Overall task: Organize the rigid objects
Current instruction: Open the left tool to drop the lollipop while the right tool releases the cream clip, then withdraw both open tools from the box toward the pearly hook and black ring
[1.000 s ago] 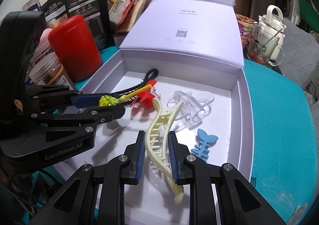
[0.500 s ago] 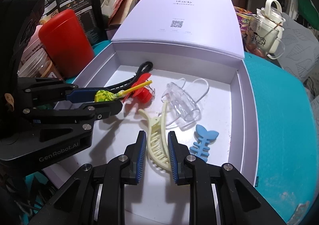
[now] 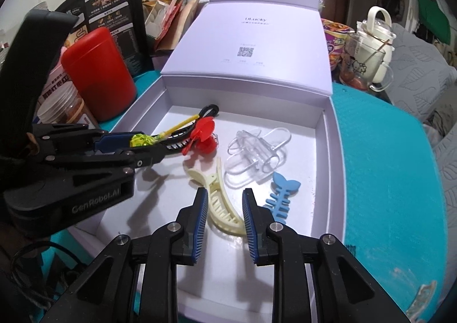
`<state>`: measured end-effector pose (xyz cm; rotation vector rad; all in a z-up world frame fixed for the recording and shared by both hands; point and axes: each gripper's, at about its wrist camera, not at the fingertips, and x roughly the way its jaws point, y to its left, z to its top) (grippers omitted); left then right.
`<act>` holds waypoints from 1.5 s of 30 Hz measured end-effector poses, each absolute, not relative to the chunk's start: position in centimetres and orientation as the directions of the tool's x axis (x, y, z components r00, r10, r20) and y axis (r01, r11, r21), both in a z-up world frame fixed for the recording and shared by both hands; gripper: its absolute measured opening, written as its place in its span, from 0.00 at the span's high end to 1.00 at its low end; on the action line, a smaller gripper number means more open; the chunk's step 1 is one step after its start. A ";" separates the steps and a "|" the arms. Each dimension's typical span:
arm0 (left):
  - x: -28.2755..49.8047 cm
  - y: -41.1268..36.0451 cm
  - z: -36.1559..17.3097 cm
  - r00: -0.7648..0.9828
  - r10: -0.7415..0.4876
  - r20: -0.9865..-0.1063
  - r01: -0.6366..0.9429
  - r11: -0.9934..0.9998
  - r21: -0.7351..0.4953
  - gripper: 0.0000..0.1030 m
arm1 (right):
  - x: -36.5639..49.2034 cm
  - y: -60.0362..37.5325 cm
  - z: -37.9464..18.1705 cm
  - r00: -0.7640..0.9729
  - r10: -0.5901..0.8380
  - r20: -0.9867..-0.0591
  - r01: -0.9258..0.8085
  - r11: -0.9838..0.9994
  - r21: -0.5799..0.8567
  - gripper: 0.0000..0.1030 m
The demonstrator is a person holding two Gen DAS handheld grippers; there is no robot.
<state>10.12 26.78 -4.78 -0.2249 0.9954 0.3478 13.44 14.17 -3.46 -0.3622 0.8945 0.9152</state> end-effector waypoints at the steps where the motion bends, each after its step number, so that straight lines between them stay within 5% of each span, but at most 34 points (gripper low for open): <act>1: 10.1 26.8 -4.7 0.492 0.177 -0.852 -0.389 0.921 -0.033 0.75 | 13.4 14.0 -3.3 0.297 0.530 -0.794 -0.806 0.585 0.089 0.65; 6: 10.1 26.4 -4.3 0.477 0.194 -0.857 -0.392 0.920 -0.010 0.73 | 13.2 13.0 -2.6 0.310 0.539 -0.784 -0.799 0.595 0.093 0.58; 12: 9.5 25.6 -3.3 0.491 0.214 -0.844 -0.395 0.919 0.003 0.41 | 13.1 12.0 -1.7 0.330 0.548 -0.769 -0.796 0.600 0.086 0.53; 45: 3.7 18.7 7.0 0.671 0.284 -0.685 -0.351 0.935 0.043 0.41 | 7.9 5.1 7.5 0.498 0.635 -0.591 -0.785 0.619 0.003 0.46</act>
